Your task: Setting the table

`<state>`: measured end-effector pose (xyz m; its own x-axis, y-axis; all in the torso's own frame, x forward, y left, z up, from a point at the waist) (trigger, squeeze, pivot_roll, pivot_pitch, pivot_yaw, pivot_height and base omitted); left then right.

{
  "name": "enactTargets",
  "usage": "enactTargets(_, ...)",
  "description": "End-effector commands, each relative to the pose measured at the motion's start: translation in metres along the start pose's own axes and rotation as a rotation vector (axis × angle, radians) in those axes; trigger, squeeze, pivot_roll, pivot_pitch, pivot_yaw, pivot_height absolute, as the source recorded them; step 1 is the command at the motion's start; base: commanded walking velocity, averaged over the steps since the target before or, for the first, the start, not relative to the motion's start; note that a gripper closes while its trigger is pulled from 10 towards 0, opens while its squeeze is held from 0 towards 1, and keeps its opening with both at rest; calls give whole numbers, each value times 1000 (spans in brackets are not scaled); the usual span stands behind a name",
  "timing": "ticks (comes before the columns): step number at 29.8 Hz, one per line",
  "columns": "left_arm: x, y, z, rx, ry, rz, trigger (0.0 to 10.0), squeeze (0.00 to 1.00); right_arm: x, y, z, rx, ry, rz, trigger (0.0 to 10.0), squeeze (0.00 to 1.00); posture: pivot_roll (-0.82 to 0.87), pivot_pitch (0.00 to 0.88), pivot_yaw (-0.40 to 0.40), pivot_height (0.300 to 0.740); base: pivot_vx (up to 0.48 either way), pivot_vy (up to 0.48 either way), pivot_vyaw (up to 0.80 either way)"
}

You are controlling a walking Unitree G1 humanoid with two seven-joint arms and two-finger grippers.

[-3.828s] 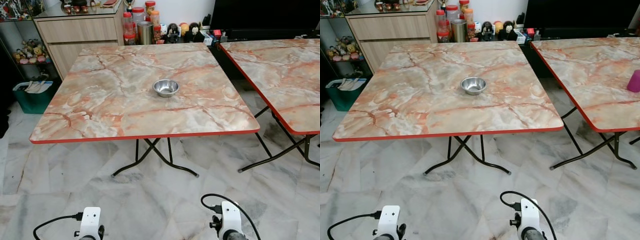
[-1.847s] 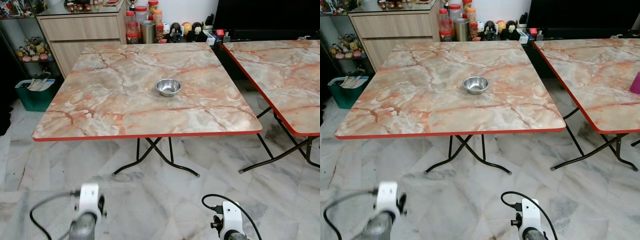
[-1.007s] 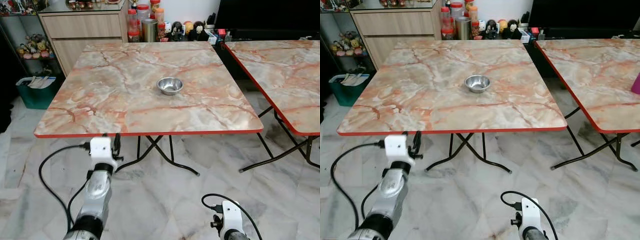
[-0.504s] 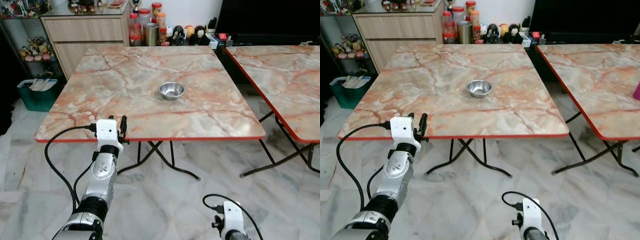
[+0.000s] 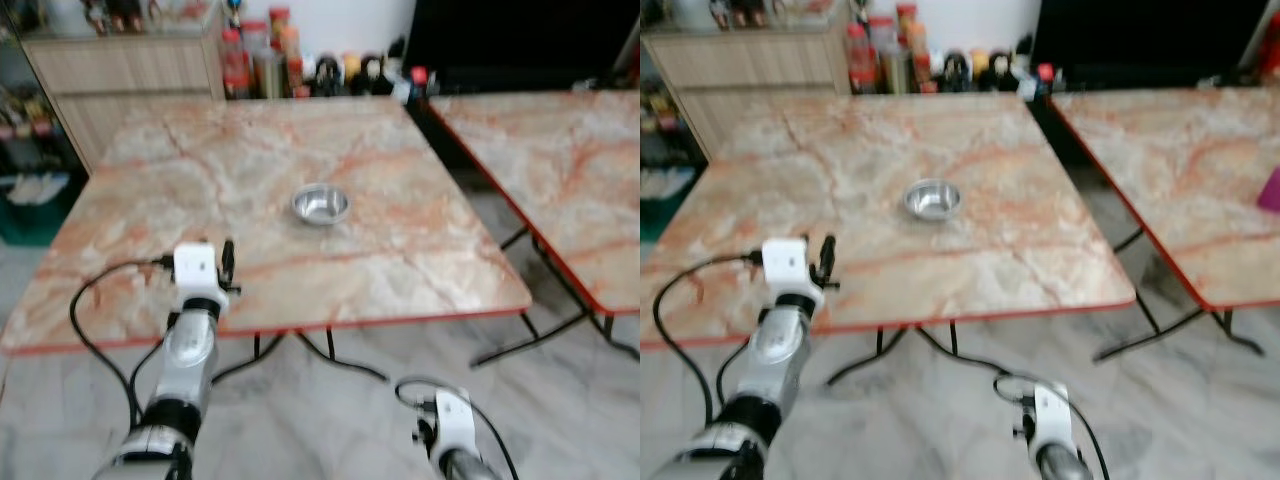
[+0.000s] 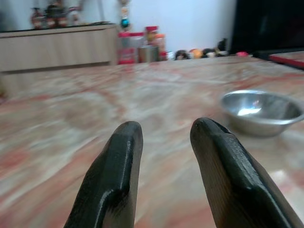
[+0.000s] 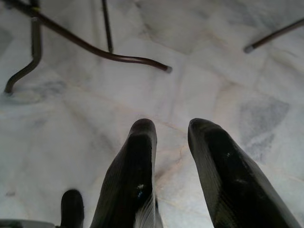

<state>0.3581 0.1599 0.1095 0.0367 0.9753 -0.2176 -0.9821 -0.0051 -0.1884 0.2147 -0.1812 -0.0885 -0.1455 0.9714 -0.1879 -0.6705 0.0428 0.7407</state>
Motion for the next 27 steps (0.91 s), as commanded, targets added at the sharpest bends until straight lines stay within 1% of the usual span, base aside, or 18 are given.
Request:
enactTargets(1,-12,-6,6,-21,11,-33,10000,0,-9,2,-9,30,6,-21,10000,0,-7,0,-21,740,480,0,0)
enactTargets(12,-13,-7,6,-18,13,-41,10000,0,-9,3,-12,40,11,-23,10000,0,-9,0,-20,740,480,0,0)
enactTargets(17,-13,-8,8,-22,26,-40,10000,0,-9,3,-12,42,13,-21,10000,0,-7,0,-21,740,480,0,0)
enactTargets(19,-14,-9,9,-27,38,-47,10000,0,-8,3,-14,49,7,-22,10000,0,-7,0,-21,740,202,0,0)
enactTargets(20,-15,-9,11,-36,53,-57,10000,0,-9,5,-23,74,-3,-29,10000,0,-3,0,-21,740,0,0,0)
enactTargets(21,-15,-9,11,-36,53,-57,10000,0,-9,5,-23,74,-3,-29,10000,0,-3,0,-21,740,0,0,0)
enactTargets(22,-15,-10,13,-42,57,-60,10000,0,-8,9,-33,100,0,-28,10000,0,3,0,-24,740,0,0,0)
enactTargets(23,-15,-10,14,-44,56,-59,10000,0,-7,10,-38,111,3,-25,10000,0,3,0,-24,740,0,0,0)
enactTargets(25,-13,-12,17,-52,67,-50,10000,0,-5,17,-57,156,-13,-29,10000,0,-3,0,-20,740,0,0,0)
enactTargets(26,-12,-12,18,-55,73,-47,10000,0,-6,19,-63,171,-24,-38,10000,0,-4,0,-19,740,0,0,0)
enactTargets(27,-12,-12,18,-55,73,-47,10000,0,-6,19,-63,171,-24,-38,10000,0,-4,0,-19,740,0,0,0)
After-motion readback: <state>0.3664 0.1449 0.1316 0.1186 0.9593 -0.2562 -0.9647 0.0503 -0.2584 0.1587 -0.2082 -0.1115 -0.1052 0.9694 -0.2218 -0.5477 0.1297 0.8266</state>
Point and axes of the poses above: a point about 5 cm out from each wrist's last joint towards the gripper, its own y axis pointing back from the gripper into the wrist, its own z axis along the axis of the wrist's last joint, x = y × z, the point moved 2 cm from there along -y, pointing out of the wrist towards the gripper, and after that the axes turned 15 degrees about y, right-handed, at the moved point
